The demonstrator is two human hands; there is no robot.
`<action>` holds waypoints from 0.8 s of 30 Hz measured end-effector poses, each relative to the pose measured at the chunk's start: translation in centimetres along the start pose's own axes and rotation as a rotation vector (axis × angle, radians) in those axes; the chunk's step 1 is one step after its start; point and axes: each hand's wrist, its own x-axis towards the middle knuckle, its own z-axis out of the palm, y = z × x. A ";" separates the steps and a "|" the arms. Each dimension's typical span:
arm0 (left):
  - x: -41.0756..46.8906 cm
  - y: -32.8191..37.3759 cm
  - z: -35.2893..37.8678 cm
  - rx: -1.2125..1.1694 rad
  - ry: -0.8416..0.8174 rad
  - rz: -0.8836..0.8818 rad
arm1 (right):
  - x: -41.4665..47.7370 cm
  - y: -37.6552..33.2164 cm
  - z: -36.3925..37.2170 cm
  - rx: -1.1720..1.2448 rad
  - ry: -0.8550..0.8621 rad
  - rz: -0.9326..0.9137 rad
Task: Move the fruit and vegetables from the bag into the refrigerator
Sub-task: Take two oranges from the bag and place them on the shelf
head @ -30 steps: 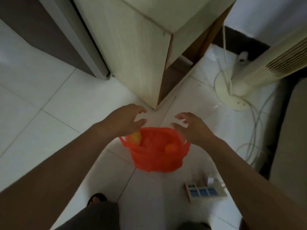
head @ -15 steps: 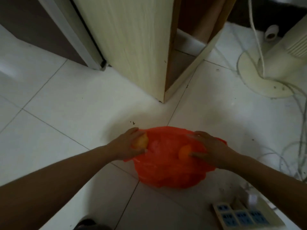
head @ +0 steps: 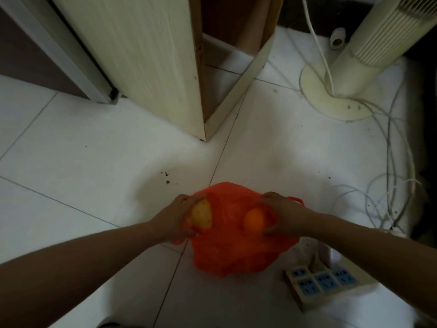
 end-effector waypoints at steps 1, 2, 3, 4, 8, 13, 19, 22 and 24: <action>0.2 0.1 -0.1 0.016 0.013 0.014 | -0.1 0.1 0.1 -0.010 -0.015 -0.001; 0.3 0.1 -0.3 0.027 0.026 0.024 | -0.2 0.2 0.2 -0.022 -0.029 -0.002; 0.3 0.1 -0.5 0.032 0.038 0.031 | -0.3 0.3 0.2 -0.034 -0.038 -0.001; 0.4 0.2 -0.7 0.028 0.049 0.035 | -0.4 0.3 0.2 -0.042 -0.043 0.001; 0.4 0.7 -1.3 -0.044 0.113 0.062 | -0.2 -0.1 -0.6 -0.067 -0.006 0.001; 0.1 0.7 -2.1 0.240 0.160 0.096 | 0.7 -0.1 -2.9 -0.045 0.245 0.037; -0.4 3.9 -2.9 0.317 0.193 0.309 | -1.5 -0.8 -3.5 0.064 0.362 -0.069; -0.6 3.7 -1.5 0.341 0.021 0.321 | -2.9 -0.9 -1.6 0.067 0.317 -0.101; -1.1 3.5 -0.8 0.420 -0.086 0.287 | -3.1 -0.7 -0.1 0.142 0.292 -0.005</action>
